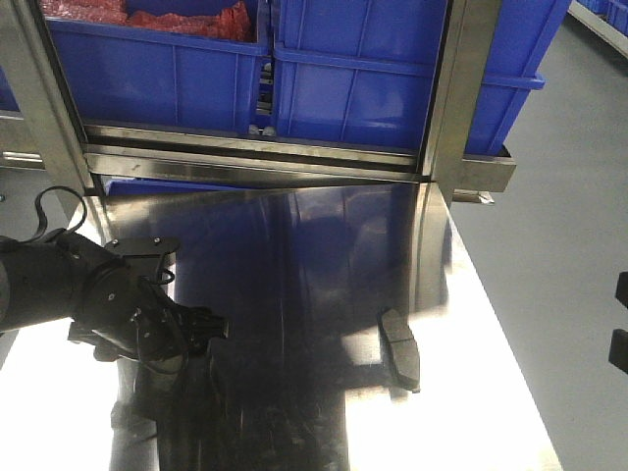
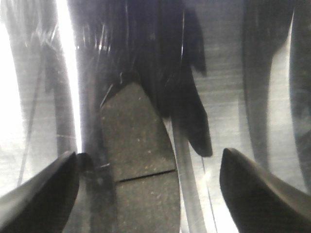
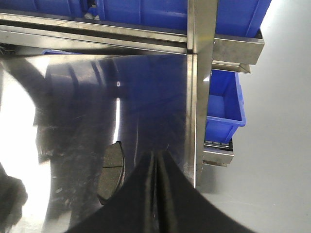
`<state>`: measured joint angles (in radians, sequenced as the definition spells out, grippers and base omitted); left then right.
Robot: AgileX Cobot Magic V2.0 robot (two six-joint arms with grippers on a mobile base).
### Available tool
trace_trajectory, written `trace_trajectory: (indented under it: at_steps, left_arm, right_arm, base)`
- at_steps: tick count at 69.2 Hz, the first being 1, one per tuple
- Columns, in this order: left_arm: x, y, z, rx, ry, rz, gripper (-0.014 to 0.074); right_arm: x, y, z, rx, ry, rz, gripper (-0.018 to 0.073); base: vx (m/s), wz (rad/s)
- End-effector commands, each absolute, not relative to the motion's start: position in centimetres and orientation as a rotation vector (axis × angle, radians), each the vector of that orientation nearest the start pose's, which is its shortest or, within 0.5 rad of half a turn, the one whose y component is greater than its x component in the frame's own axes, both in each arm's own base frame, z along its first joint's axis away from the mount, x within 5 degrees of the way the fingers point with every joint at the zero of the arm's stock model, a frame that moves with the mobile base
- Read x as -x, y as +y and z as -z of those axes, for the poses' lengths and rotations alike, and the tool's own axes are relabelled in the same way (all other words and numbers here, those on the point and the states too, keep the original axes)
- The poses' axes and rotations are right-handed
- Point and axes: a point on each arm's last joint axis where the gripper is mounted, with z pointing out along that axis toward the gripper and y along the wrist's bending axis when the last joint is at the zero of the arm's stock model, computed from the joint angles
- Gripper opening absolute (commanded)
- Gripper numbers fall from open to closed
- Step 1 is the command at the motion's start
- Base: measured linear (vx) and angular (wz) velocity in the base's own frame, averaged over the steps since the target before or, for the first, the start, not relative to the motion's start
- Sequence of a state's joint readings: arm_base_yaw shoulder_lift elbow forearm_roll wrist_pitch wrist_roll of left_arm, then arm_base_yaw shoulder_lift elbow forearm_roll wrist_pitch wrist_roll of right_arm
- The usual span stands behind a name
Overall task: Move and align brake pads A on conveyor
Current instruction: 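Lower the left gripper around the dark brake pad and close it, then lift the held pad with the left gripper off the table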
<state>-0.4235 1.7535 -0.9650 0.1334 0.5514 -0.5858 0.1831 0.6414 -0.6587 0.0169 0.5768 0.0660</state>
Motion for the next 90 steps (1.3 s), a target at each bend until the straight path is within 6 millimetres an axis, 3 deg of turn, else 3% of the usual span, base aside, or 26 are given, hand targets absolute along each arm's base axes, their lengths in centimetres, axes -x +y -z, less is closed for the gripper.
trace_trajectory:
  at_steps: [1, 27, 59, 90]
  left_arm:
    - [-30.06, -13.10, -17.81, 0.090, 2.757, 0.158, 0.0533]
    - [-29.98, -13.10, -17.44, 0.096, 2.772, 0.154, 0.0510]
    - [-30.03, -13.12, -17.46, 0.095, 2.767, 0.157, 0.0200]
    - [-30.14, -13.14, -17.61, 0.084, 2.749, 0.162, 0.0191]
  right_arm:
    - [-12.55, 2.39, -34.33, 0.112, 1.950, -0.176, -0.0010]
    - [-12.55, 2.39, -34.33, 0.112, 1.950, -0.176, -0.0010]
    - [-12.55, 2.39, -34.33, 0.112, 1.950, -0.176, -0.0010]
    - [-12.55, 2.39, -34.33, 0.112, 1.950, -0.176, -0.0010]
  base:
    - [0.00, 0.00]
    - [0.00, 0.00]
    - [0.00, 0.00]
    - [0.00, 0.00]
